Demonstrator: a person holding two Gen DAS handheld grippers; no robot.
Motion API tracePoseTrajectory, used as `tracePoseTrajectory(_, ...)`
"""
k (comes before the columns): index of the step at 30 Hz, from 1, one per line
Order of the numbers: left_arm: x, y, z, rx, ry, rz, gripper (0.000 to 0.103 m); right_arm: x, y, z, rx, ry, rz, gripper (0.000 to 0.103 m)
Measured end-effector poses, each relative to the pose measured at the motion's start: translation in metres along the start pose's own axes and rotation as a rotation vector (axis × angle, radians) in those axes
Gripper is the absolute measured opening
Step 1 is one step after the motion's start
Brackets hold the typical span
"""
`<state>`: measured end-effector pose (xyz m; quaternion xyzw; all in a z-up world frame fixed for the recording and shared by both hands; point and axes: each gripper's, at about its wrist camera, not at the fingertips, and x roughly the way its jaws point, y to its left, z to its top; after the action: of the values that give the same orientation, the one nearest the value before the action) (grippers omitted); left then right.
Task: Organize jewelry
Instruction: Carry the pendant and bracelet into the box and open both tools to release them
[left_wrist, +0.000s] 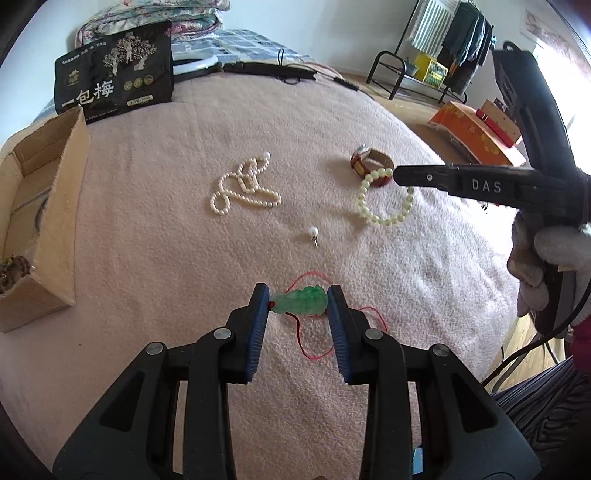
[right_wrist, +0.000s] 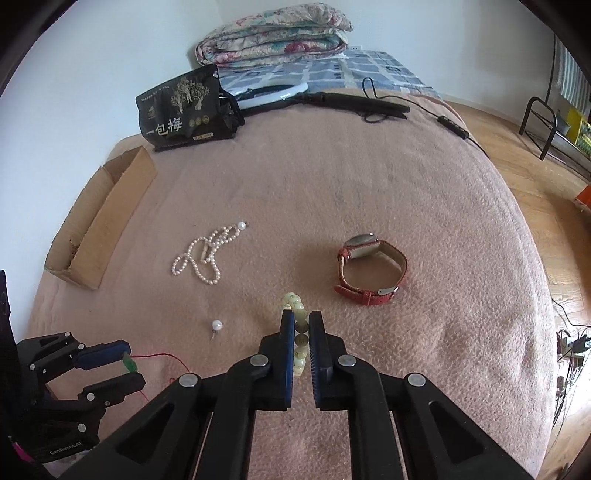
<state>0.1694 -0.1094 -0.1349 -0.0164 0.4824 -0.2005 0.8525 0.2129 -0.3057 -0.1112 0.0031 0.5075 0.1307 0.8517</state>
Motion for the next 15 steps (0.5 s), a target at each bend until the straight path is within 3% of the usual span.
tracePoseTrajectory(15,-0.066,0.027,0.037,-0.071,-0.168,-0.024,0.032,-0.050,0.025,0.015,0.007,-0.150,0.054,0.005)
